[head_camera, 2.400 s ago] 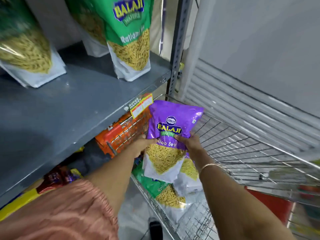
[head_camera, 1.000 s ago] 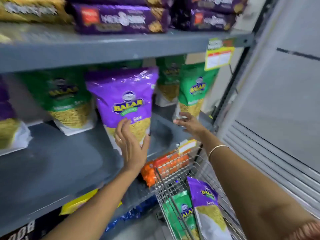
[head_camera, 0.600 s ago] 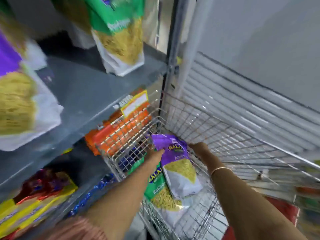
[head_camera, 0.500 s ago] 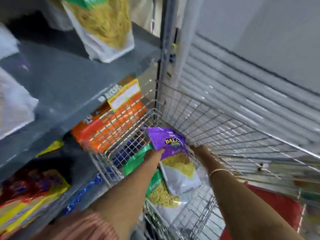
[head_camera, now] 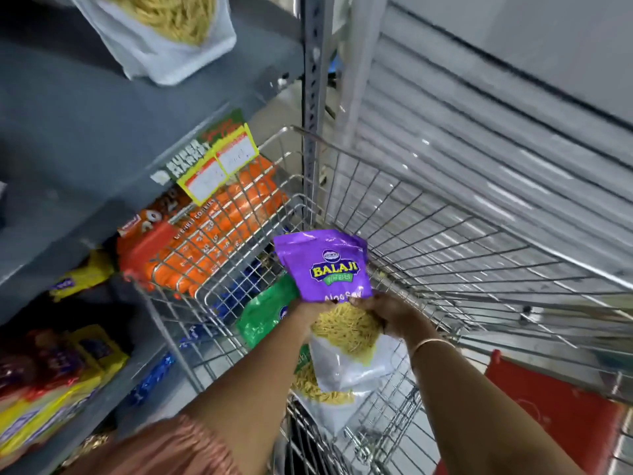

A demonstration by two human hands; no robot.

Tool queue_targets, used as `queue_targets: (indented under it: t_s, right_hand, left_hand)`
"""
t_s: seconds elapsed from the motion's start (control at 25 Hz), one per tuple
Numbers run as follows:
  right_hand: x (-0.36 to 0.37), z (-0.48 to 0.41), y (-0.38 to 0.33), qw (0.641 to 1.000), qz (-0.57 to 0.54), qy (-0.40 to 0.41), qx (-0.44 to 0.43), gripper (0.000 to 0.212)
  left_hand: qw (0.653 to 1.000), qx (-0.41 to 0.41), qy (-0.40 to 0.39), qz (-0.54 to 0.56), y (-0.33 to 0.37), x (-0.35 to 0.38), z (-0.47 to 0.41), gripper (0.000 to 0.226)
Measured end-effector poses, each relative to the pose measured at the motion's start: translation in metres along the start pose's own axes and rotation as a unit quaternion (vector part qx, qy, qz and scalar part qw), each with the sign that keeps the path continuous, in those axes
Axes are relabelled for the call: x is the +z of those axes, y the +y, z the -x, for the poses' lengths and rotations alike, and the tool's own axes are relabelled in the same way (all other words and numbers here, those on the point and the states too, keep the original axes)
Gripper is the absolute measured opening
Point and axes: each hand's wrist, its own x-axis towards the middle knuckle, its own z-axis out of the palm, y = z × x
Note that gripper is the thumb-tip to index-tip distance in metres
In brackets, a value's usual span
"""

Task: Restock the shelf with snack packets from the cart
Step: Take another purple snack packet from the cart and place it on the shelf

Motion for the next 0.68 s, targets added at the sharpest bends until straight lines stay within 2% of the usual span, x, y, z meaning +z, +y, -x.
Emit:
queue_targets:
  t_s: [0.04,0.12,0.28,0.36,0.4,0.44,0.52,0.56,0.68]
  right_hand:
    - [0.008,0.006,-0.006,1.000,-0.003,-0.016,-0.023,0.030]
    - [0.027,0.020,-0.024,0.997,0.021,-0.015,-0.075,0.037]
    - [0.073,0.068,-0.075,0.983,0.054,0.012,-0.173,0.037]
    - [0.098,0.100,-0.099,0.977,0.064,0.033,-0.203,0.044]
    - [0.111,0.119,-0.108,0.972,0.065,0.034,-0.221,0.039]
    - [0.124,0.138,-0.116,0.967,0.067,0.028,-0.242,0.030]
    - [0.145,0.170,-0.133,0.956,0.075,0.011,-0.285,0.023]
    - [0.163,0.192,-0.140,0.946,0.086,0.005,-0.312,0.026]
    - [0.227,0.245,-0.156,0.917,0.134,-0.015,-0.375,0.051]
  left_hand:
    - [1.000,0.016,-0.001,0.000,0.004,-0.007,0.010,0.017]
    - [0.998,0.066,0.006,-0.009,0.020,-0.022,0.032,0.022]
    - [0.982,0.188,-0.006,-0.002,0.070,-0.046,0.107,0.030]
    - [0.974,0.224,-0.033,0.011,0.091,-0.056,0.153,0.025]
    - [0.971,0.235,-0.050,0.017,0.098,-0.063,0.178,0.023]
    - [0.965,0.256,-0.052,0.016,0.103,-0.070,0.199,0.030]
    - [0.952,0.303,-0.046,0.023,0.111,-0.081,0.233,0.066]
    - [0.941,0.334,-0.040,0.032,0.113,-0.092,0.256,0.070]
    - [0.902,0.428,0.055,0.018,0.109,-0.137,0.332,0.056]
